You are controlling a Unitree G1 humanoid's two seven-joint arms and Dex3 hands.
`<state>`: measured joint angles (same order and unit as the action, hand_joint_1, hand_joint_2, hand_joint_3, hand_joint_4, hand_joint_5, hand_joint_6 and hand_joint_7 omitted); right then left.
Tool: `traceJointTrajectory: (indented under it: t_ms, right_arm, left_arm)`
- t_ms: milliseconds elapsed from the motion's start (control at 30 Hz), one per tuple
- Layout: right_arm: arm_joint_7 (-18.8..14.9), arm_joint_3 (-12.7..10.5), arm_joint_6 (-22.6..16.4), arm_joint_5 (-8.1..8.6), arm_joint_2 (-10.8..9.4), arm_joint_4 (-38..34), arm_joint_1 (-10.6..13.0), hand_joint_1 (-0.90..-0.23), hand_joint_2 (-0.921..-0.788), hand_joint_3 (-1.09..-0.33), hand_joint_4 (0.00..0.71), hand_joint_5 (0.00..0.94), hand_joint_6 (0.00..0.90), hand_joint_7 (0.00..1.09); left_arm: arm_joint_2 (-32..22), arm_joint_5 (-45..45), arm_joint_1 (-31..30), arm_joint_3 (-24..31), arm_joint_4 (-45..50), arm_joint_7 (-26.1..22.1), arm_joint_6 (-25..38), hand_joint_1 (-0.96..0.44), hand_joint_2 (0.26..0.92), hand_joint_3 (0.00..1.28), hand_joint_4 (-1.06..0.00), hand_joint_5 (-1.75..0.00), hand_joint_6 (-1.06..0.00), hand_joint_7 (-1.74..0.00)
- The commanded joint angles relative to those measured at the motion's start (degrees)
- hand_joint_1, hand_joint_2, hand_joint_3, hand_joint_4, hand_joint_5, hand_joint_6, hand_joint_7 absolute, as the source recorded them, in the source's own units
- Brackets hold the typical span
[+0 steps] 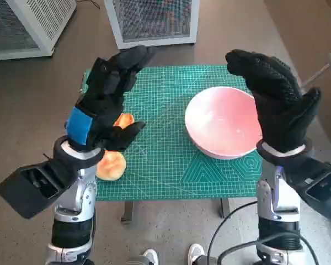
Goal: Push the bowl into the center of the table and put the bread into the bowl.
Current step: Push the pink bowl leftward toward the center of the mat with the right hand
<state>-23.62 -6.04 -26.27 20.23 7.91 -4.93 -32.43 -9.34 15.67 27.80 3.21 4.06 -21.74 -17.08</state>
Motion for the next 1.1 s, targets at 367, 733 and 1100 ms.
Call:
traceJointTrajectory:
  t_ms: [367,733,1100]
  right_arm:
    - [-0.45,-0.19,0.73,-0.10,0.62,0.16,1.46,-0.355,-0.921,-0.470,0.456,0.006,0.151,0.73]
    - [-0.40,0.00,1.00,-0.45,0.84,0.37,1.37,-0.353,-0.921,-0.474,0.455,0.005,0.148,0.73]
    - [-1.72,-1.83,-0.18,0.53,2.50,-2.05,1.04,-0.355,-0.921,-0.468,0.457,0.006,0.148,0.73]
  left_arm:
    - [0.34,-1.18,-0.32,-0.25,0.26,0.81,-0.15,-0.52,0.921,0.36,0.00,-0.40,0.00,-0.68]
    - [0.71,-2.04,-0.03,-0.31,0.00,1.23,-0.33,-0.50,0.921,0.35,0.00,-0.43,0.00,-0.72]
    - [0.47,-1.84,-0.07,-0.25,0.51,1.09,0.08,-0.50,0.921,0.35,0.00,-0.43,0.00,-0.73]
